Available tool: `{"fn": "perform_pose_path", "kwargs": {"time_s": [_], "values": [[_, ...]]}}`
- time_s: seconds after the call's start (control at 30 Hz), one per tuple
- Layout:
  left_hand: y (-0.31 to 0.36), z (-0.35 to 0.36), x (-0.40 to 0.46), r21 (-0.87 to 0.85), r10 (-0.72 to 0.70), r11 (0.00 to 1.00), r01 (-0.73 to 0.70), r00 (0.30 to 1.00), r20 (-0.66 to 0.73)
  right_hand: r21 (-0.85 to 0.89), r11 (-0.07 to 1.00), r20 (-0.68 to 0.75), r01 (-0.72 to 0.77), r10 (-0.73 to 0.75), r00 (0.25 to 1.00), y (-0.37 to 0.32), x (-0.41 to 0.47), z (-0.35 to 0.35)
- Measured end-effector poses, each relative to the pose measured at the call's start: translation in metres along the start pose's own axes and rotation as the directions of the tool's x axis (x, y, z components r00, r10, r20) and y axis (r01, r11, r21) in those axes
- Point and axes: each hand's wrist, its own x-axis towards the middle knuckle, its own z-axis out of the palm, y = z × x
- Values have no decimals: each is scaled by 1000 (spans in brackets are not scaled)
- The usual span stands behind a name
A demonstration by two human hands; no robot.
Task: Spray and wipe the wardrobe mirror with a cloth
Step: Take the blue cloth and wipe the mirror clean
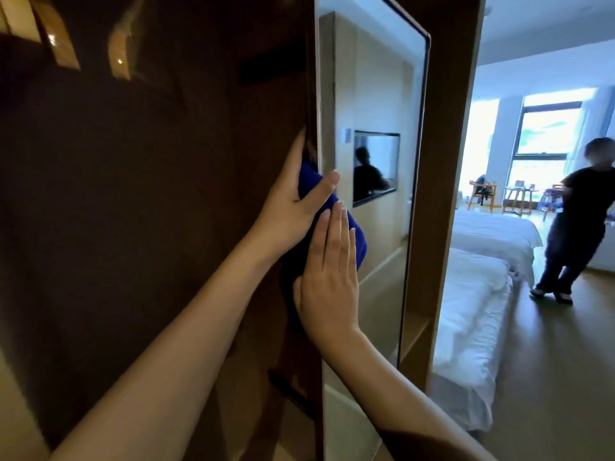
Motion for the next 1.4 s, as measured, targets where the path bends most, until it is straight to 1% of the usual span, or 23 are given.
{"fn": "perform_pose_path", "kwargs": {"time_s": [0.1,0.23,0.33,0.4,0.47,0.53,0.63,0.77,0.87,0.97,1.13,1.27,1.4], "values": [[1,1,0,42,10,999,-9,1000,-26,-20,1000,8,6,-6,1000,0,1,-2],[8,-2,14,105,41,994,-37,999,-31,6,1000,-54,-13,14,998,-3,20,-6],[6,-3,16,73,52,996,-47,997,-64,74,996,-52,-45,49,997,-5,22,-8],[-2,0,9,52,46,998,-42,996,-77,121,991,-38,-48,53,998,-4,12,-7],[-14,5,-2,29,15,999,-13,998,-66,133,990,-14,-50,52,999,-2,-4,-3],[-24,8,-15,22,-18,1000,19,999,-45,125,991,13,-52,51,999,-1,-21,2],[-36,13,-31,28,-47,998,47,999,-24,99,994,16,-53,52,999,0,-42,10],[-50,21,-56,24,-89,996,90,996,-21,61,997,38,-44,42,998,3,-73,16],[-64,30,-75,10,-94,995,94,995,-22,52,998,64,-33,30,998,5,-96,16],[-64,33,-77,24,-75,997,77,996,-48,49,998,73,-30,27,997,5,-97,14],[-51,30,-60,56,-27,998,32,996,-85,53,997,25,-60,59,998,1,-78,15],[-58,38,-75,36,-58,997,63,993,-107,59,996,14,-73,72,997,2,-96,21],[-82,53,-112,54,-84,995,89,993,-83,86,993,65,-85,80,995,6,-138,29]]}}
